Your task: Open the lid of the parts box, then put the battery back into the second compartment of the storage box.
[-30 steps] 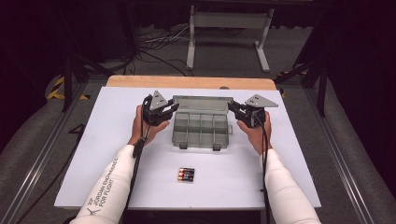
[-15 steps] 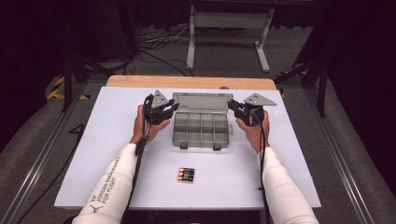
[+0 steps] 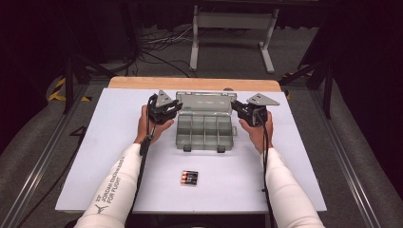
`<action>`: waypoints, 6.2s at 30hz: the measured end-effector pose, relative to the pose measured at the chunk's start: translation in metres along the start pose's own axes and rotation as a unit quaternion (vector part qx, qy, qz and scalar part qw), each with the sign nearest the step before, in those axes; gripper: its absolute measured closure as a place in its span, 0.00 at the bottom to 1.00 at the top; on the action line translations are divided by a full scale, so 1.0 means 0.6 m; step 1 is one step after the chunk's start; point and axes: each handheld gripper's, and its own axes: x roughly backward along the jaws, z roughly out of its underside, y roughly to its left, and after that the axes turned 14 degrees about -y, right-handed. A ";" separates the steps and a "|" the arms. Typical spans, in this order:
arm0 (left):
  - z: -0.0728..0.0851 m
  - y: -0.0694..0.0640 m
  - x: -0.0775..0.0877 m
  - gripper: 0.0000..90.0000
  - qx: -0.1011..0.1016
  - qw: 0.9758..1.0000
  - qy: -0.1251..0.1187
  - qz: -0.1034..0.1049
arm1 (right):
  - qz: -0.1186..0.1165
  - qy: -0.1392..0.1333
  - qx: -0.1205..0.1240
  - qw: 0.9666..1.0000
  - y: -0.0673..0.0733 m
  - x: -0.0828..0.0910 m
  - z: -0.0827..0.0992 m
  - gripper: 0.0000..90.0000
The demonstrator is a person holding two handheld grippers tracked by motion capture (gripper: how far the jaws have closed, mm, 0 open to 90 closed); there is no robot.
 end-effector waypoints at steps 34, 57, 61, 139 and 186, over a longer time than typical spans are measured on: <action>0.005 0.012 -0.031 0.79 0.018 1.000 0.018 -0.013 | 0.020 0.017 -0.028 0.999 -0.012 -0.032 0.020 0.91; 0.027 0.012 -0.051 0.76 0.019 0.999 0.040 -0.017 | 0.036 0.038 -0.032 0.998 -0.010 -0.049 0.044 0.89; 0.030 0.012 -0.054 0.76 0.020 0.999 0.044 -0.018 | 0.037 0.042 -0.034 0.998 -0.010 -0.051 0.049 0.88; 0.017 0.012 -0.025 0.69 -0.011 0.998 0.063 -0.027 | 0.041 0.071 -0.007 0.997 0.004 -0.042 0.041 0.68; 0.026 -0.026 0.142 0.15 -0.070 0.996 -0.038 0.039 | -0.047 0.029 0.030 0.998 0.064 0.064 0.018 0.14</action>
